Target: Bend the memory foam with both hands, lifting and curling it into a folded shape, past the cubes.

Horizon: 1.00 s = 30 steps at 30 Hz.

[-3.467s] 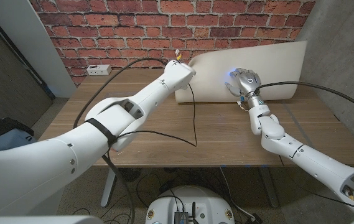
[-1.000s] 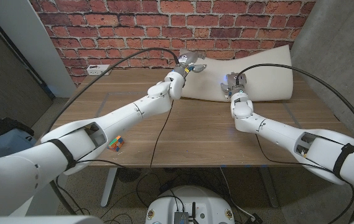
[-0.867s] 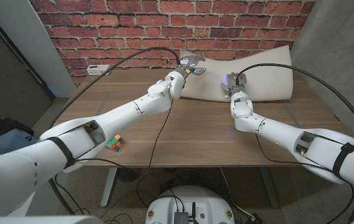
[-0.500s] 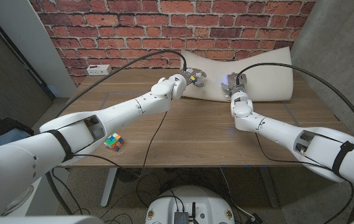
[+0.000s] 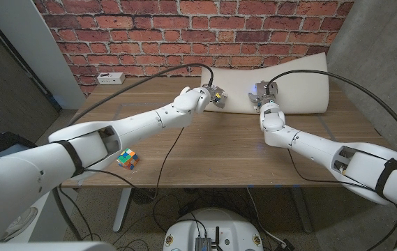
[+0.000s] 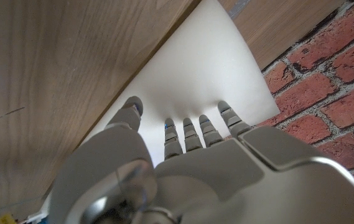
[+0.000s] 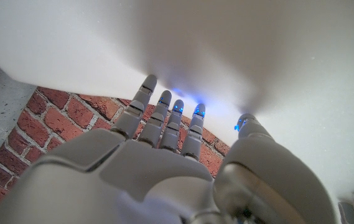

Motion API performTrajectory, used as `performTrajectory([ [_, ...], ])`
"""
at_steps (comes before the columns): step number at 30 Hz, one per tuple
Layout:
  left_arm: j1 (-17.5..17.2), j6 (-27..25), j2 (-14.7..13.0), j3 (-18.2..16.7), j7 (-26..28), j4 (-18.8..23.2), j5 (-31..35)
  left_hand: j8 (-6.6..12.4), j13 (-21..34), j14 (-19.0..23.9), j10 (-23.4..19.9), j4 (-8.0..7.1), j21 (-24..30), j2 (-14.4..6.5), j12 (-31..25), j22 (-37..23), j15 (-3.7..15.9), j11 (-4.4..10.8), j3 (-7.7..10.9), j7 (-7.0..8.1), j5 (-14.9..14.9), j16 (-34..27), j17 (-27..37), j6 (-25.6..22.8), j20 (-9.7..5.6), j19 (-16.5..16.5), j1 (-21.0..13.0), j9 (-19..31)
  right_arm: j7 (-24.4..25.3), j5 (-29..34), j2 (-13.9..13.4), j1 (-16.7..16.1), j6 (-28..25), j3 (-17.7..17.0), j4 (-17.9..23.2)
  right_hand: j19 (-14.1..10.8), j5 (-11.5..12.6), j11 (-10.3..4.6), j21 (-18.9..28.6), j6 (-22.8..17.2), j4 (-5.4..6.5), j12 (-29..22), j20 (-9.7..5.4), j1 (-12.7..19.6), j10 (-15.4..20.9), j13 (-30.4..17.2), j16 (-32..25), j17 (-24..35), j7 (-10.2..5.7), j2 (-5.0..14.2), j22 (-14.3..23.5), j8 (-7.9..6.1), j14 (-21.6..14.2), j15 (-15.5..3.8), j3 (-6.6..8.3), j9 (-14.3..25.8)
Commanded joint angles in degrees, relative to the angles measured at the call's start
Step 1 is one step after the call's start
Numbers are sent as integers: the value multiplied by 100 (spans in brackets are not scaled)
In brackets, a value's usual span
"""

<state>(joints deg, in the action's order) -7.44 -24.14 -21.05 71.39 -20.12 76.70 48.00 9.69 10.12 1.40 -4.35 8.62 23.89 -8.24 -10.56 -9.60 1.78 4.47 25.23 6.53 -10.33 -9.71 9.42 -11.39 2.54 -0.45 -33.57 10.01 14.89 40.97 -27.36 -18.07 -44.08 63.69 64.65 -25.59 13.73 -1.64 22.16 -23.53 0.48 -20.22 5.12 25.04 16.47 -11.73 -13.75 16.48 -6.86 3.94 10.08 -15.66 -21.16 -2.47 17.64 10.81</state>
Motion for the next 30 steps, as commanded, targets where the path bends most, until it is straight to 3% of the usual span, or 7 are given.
performTrajectory([
  [1,162,132,225,337,-283,-511,624,-25,22,-186,331,65,-182,234,27,-15,40,66,-100,67,-41,-27,19,569,57,-62,-39,12,5,34,-112,-53,18,-5,187,-42,-16,0,-29,12,10,25,3,-34,0,6,35,-6,-1,-10,22,18,7,-365,6,18],
  [6,98,185,277,427,112,-664,894,3,31,-91,451,105,-269,492,-16,-18,-54,33,-208,89,-55,-83,26,1034,298,120,-82,14,-40,68,-183,-80,49,-15,286,-49,-20,21,-36,15,-11,43,14,-29,-4,7,42,-24,1,-44,22,32,9,-362,-6,19],
  [13,-17,144,454,595,633,-1017,1268,71,37,202,353,165,-239,757,-82,-20,-3,26,-244,97,-127,-130,29,1259,277,680,-403,17,-76,103,-234,-113,62,-55,351,-51,-23,16,-47,11,-24,62,16,-31,-7,8,51,-40,4,-67,22,45,17,-356,-17,20],
  [16,-66,120,552,601,766,-1226,1268,92,35,356,226,161,-236,667,-118,-24,4,27,-151,29,-163,-132,28,1306,221,934,-709,18,-100,114,-279,-131,105,-69,396,-55,-23,35,-51,8,-27,67,19,-31,3,8,53,-47,9,-66,23,51,16,-359,-16,20],
  [19,-68,63,655,646,864,-1463,1301,131,35,526,81,188,-311,109,-129,-37,-13,35,244,-99,-118,-105,29,1222,240,1170,-1549,20,-128,133,-285,-140,100,-79,399,-54,-24,32,-57,4,-33,70,19,-31,13,8,54,-54,10,-74,23,55,13,-363,-20,21],
  [22,-53,31,764,676,952,-1719,1271,158,35,711,-123,219,-341,-160,-161,-48,40,52,515,-202,-65,-114,25,1055,238,1363,-2194,24,-133,153,-311,-151,143,-87,420,-55,-24,29,-63,-5,-32,81,18,-38,11,9,55,-59,16,-73,23,59,14,-358,-23,21],
  [30,14,67,992,798,1373,-2317,1134,217,35,990,-453,199,-260,-234,-216,-90,240,246,783,-182,-71,-142,37,664,132,1689,-2898,29,-193,206,-357,-176,187,-123,498,-65,-25,29,-76,-6,-72,107,29,-20,8,9,70,-87,11,-130,23,79,26,-344,-40,22],
])
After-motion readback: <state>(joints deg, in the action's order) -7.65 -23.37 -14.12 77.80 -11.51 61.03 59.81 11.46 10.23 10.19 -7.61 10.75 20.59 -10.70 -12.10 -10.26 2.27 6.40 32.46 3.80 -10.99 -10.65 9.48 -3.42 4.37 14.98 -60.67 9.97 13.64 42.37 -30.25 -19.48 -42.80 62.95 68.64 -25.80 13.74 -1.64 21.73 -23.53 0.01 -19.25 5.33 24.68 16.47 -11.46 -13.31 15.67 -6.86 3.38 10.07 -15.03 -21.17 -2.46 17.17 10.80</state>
